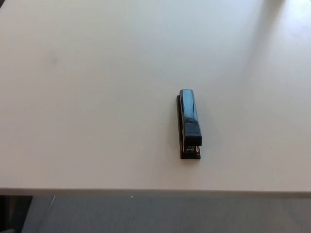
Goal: The robot uses its right hand to press on the stapler that is in the middle of the desk
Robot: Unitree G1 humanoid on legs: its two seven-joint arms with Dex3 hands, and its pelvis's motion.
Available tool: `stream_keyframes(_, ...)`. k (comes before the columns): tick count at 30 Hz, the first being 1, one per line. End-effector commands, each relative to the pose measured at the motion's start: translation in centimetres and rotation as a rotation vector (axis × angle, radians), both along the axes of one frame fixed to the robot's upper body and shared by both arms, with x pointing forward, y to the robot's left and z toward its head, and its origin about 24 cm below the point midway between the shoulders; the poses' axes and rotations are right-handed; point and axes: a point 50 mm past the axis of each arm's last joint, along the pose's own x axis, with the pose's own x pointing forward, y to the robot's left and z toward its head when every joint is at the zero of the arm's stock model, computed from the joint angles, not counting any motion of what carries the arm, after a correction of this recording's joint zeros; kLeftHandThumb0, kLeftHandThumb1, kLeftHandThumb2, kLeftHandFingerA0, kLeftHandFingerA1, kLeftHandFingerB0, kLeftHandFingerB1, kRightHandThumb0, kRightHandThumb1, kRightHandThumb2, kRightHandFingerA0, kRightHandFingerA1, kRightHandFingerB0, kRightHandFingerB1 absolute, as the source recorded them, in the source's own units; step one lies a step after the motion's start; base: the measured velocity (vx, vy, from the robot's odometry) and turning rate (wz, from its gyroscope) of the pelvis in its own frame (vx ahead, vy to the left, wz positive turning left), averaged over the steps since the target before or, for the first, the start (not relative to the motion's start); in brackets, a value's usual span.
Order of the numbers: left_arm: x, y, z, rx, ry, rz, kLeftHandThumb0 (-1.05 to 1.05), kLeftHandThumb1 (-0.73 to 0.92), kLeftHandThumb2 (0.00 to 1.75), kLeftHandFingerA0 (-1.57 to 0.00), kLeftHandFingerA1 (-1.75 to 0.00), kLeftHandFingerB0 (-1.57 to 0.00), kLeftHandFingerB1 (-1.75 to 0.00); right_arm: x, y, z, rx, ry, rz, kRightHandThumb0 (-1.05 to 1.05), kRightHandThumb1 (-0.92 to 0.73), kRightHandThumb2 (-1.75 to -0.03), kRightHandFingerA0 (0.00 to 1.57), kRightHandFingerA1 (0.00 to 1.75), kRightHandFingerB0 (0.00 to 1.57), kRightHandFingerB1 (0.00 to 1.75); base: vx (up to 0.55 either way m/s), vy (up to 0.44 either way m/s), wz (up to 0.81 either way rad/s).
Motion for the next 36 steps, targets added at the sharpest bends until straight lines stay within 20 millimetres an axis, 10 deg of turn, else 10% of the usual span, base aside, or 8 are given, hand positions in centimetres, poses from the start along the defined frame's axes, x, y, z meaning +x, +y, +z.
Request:
stream_keyframes(1,0.0,1.1,0.9,0.006,-0.064,-0.001,-0.67,0.92,0.68,-0.26,-0.34,-0.26,-0.31,0.5,-1.3,1.1,-0.304,-0.075,-0.158,-0.54,-0.84,-0.65,1.16,0.71,0.27,0.31,0.1,-0.001,0.02)
stream_keyframes(2,-0.1,1.1,0.9,0.008,-0.062,0.001,-0.68,0.92,0.68,-0.26,-0.33,-0.27,-0.31,0.4,-1.5,1.2,-0.309,-0.096,-0.203,-0.53,-0.68,-0.93,1.2,0.88,0.24,0.46,0.0,0.0,0.0)
stream_keyframes(3,-0.1,1.1,0.9,0.013,-0.062,-0.002,-0.68,0.92,0.68,-0.27,-0.34,-0.27,-0.31,0.4,-1.6,1.3,-0.325,-0.101,-0.218,-0.39,-0.82,-0.63,1.08,0.82,0.31,0.35,0.0,0.0,0.0)
stream_keyframes(10,-0.2,1.0,0.7,-0.004,-0.063,0.007,-0.66,0.92,0.68,-0.25,-0.34,-0.25,-0.31,-0.2,-3.7,2.2,-0.161,-0.214,-0.417,0.12,-0.51,-0.87,1.09,1.33,0.44,0.43,0.01,0.0,0.0)
stream_keyframes(22,0.1,1.1,1.0,0.002,-0.073,-0.004,-0.66,0.92,0.69,-0.24,-0.34,-0.25,-0.31,-5.4,-11.5,6.6,-0.429,-0.297,-0.76,-0.11,-0.71,-0.73,1.24,1.0,0.8,0.63,0.0,0.0,0.0)
stream_keyframes(26,0.0,1.1,0.9,-0.009,-0.073,0.006,-0.64,0.92,0.7,-0.23,-0.34,-0.24,-0.31,-7.2,-14.6,9.8,-0.505,-0.421,-0.872,-0.18,-0.76,-0.67,1.19,0.8,0.79,0.72,0.0,0.0,0.0)
stream_keyframes(33,0.3,1.2,1.0,-0.015,-0.082,0.018,-0.65,0.92,0.68,-0.24,-0.34,-0.25,-0.31,-6.2,-18.2,17.2,-0.604,-0.801,-1.099,-0.25,-0.83,-0.69,1.16,1.22,0.68,1.14,0.0,0.0,0.0)
stream_keyframes(36,0.2,1.2,1.0,0.004,-0.066,0.009,-0.66,0.92,0.69,-0.26,-0.34,-0.26,-0.31,-4.2,-19.3,22.4,-0.593,-0.996,-1.134,-0.26,-0.84,-0.68,1.16,1.28,0.69,0.78,0.0,0.0,0.0)
